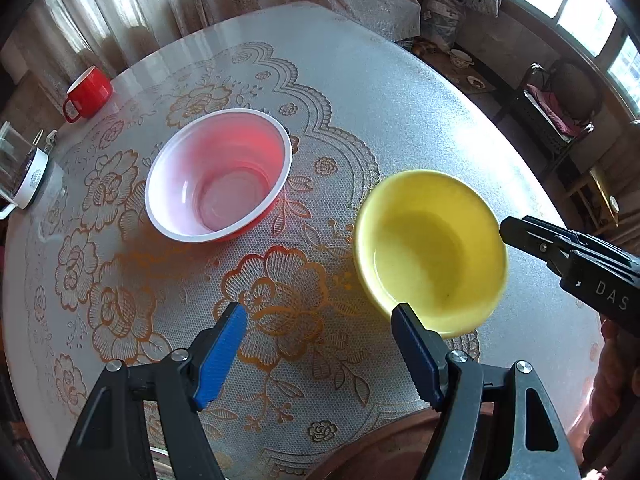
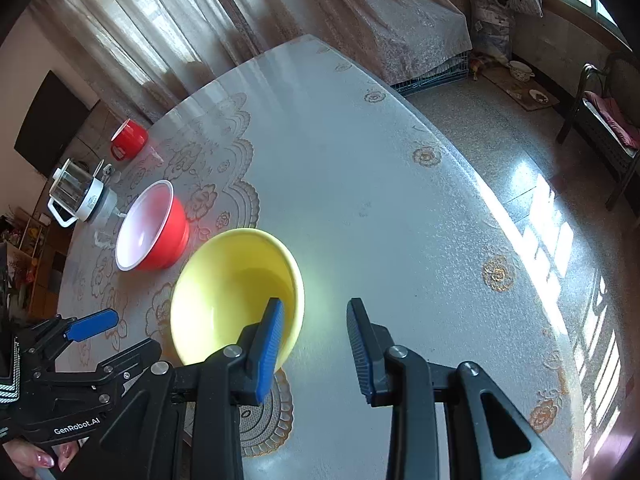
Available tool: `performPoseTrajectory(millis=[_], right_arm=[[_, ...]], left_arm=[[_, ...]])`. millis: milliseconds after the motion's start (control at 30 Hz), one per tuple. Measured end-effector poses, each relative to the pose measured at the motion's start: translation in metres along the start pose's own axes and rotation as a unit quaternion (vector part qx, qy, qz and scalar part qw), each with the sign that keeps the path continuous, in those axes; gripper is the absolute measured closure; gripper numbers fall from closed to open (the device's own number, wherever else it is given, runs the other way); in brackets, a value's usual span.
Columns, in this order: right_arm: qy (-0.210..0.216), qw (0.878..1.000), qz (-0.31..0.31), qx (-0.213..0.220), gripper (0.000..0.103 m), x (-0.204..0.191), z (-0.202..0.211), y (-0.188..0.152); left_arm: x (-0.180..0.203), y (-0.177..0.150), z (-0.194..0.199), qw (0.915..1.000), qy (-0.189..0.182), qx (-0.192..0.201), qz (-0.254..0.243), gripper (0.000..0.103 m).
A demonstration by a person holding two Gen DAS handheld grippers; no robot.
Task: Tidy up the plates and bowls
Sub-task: 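Move the left tool to the rim of the yellow bowl, then close the left tool on the yellow bowl rim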
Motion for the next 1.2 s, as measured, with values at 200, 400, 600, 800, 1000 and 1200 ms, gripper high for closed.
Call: performPoseTrajectory(millis=[200, 400, 600, 800, 1000, 1200], right_arm=[[0.006, 1.0, 0.009, -0.018, 0.07, -0.005, -0.015, 0.006], [0.017, 0.999, 0.007, -0.038, 0.07, -0.009, -0.029, 0.005], [0.02, 0.999, 0.001, -0.048, 0.07, -0.009, -0.038, 0.001], [0.024, 0.998, -0.023, -0.055, 0.071, -0.003, -0.043, -0.003], [0.021, 0.998, -0.021, -0.054, 0.072, -0.004, -0.042, -0.004], [0.007, 0.999, -0.019, -0.051, 0.08, -0.01, -0.049, -0.002]], left_arm=[[0.008, 0.01, -0.011, 0.9999, -0.003, -0.006, -0.011, 0.027], [0.009, 0.017, -0.024, 0.9998, -0.005, -0.017, -0.013, 0.027], [0.011, 0.019, -0.036, 0.9992, -0.005, -0.033, -0.022, 0.027], [0.015, 0.019, -0.039, 0.9992, -0.008, -0.031, -0.026, 0.028], [0.016, 0.025, -0.044, 0.9993, -0.004, -0.022, -0.031, 0.028], [0.019, 0.033, -0.052, 0.9991, -0.007, -0.023, -0.034, 0.038]])
Point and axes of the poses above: each gripper's, at about its wrist camera, not at the fingertips, and z roughly against the way its jaws point, x to its right, y to its top, the point moved 2 cm from there along -z, roughly the way its jaws point, and after that the axes turned 6 degrees about -z, right-handed, at the moved point
